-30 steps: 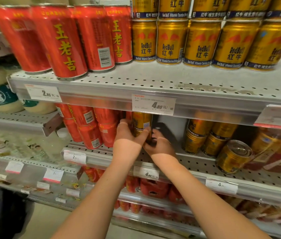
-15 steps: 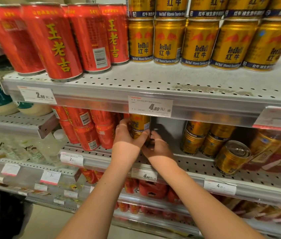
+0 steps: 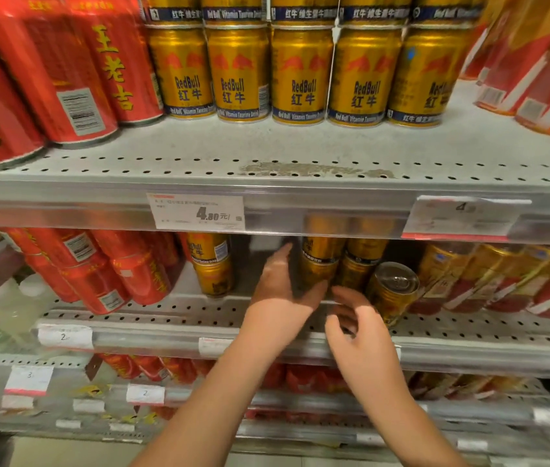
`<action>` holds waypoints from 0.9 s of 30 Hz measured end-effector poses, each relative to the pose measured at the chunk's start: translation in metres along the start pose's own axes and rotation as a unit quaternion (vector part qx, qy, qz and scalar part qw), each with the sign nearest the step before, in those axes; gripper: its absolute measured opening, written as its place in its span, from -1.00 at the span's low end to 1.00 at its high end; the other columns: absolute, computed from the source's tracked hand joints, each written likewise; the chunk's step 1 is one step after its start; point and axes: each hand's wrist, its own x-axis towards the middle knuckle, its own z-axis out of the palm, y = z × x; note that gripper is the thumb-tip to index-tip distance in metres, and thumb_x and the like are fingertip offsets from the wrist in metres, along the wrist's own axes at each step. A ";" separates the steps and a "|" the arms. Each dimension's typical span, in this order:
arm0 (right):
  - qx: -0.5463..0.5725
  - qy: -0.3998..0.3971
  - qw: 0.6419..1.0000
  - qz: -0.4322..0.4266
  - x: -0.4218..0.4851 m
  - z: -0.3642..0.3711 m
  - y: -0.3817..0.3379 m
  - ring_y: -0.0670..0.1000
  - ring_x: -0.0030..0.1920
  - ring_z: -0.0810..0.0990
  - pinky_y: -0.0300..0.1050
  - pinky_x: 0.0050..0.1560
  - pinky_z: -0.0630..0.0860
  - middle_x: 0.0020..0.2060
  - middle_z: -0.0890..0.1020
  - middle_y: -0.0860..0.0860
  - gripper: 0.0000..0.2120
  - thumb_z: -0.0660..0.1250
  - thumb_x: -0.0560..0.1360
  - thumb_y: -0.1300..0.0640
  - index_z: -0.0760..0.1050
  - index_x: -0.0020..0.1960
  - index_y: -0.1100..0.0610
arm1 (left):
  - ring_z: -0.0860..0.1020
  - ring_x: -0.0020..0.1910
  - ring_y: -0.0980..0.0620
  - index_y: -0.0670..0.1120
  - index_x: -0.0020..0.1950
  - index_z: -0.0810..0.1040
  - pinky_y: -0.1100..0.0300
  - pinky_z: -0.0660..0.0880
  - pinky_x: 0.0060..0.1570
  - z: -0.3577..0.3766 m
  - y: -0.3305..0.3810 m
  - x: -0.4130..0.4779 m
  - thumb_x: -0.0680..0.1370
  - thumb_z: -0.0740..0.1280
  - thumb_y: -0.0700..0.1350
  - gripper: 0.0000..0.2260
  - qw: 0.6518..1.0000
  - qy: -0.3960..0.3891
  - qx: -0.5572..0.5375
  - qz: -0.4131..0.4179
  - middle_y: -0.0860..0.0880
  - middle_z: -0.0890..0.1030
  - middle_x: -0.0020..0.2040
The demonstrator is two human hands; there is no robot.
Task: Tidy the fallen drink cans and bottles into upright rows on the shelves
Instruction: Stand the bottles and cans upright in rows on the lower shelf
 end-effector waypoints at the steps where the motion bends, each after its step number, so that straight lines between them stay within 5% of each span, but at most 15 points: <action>1: -0.003 -0.002 1.000 0.004 0.001 -0.002 0.001 -0.13 0.10 0.58 -0.03 0.15 0.58 0.10 0.59 -0.09 -0.65 0.28 0.57 0.07 0.44 0.34 -0.16 | 0.48 0.25 0.21 0.29 0.38 0.35 0.31 0.43 0.23 0.007 0.004 0.008 0.45 0.53 0.06 -0.42 1.000 -0.017 -0.013 -0.010 0.14 0.50 0.32; 5: -0.022 -0.014 1.000 0.002 0.008 -0.003 0.002 -0.20 0.07 0.58 -0.23 0.07 0.55 0.11 0.61 -0.10 -0.60 0.31 0.55 0.09 0.43 0.37 -0.08 | 0.59 0.14 0.13 0.19 0.30 0.41 0.03 0.55 0.21 0.021 0.005 0.026 0.44 0.52 0.12 -0.51 0.998 -0.016 -0.028 -0.050 0.16 0.61 0.14; 12: -0.096 -0.085 0.992 0.018 0.025 0.015 -0.005 0.08 0.23 0.56 0.06 0.18 0.57 0.40 0.45 0.04 -0.29 0.34 0.50 -0.01 0.13 0.57 -0.01 | 0.52 -0.07 0.42 0.34 0.19 0.36 0.40 0.44 -0.11 0.002 0.002 0.015 0.38 0.53 0.20 -0.51 0.997 0.021 -0.005 -0.070 0.33 0.58 -0.03; 17: -0.095 -0.125 0.987 0.025 0.044 0.040 -0.017 0.08 0.38 0.47 0.08 0.27 0.52 0.46 0.38 0.01 -0.12 0.46 0.40 -0.09 0.05 0.56 -0.15 | 0.61 0.09 0.16 0.15 0.34 0.38 0.22 0.53 0.10 -0.031 -0.008 0.006 0.40 0.57 0.13 -0.41 0.997 0.012 0.026 -0.076 0.23 0.60 0.07; 20: -0.070 -0.152 0.985 0.043 0.064 0.048 -0.022 0.06 0.30 0.54 0.11 0.26 0.54 0.35 0.51 -0.03 -0.20 0.51 0.36 -0.13 0.23 0.51 -0.18 | 0.59 0.18 0.21 0.18 0.47 0.32 0.20 0.56 0.19 -0.053 -0.011 -0.001 0.41 0.53 0.16 -0.31 0.997 -0.045 -0.020 -0.054 0.19 0.61 0.21; 23: -0.069 -0.173 0.982 0.024 0.069 0.048 -0.022 -0.05 0.17 0.60 -0.04 0.15 0.57 0.21 0.61 -0.17 -0.36 0.45 0.31 -0.29 0.39 0.35 -0.24 | 0.57 0.23 0.23 0.29 0.44 0.35 0.16 0.54 0.25 -0.065 -0.014 -0.010 0.43 0.44 0.21 -0.41 0.996 -0.046 -0.052 -0.051 0.20 0.60 0.25; 27: -0.081 -0.128 0.988 0.016 0.061 0.056 -0.024 -0.01 0.16 0.61 -0.01 0.14 0.58 0.18 0.61 -0.13 -0.36 0.42 0.32 -0.34 0.39 0.34 -0.19 | 0.61 0.20 0.20 0.05 0.34 0.54 0.04 0.54 0.29 -0.068 -0.018 -0.015 0.54 0.47 0.03 -0.62 0.994 0.033 -0.095 -0.033 0.15 0.66 0.19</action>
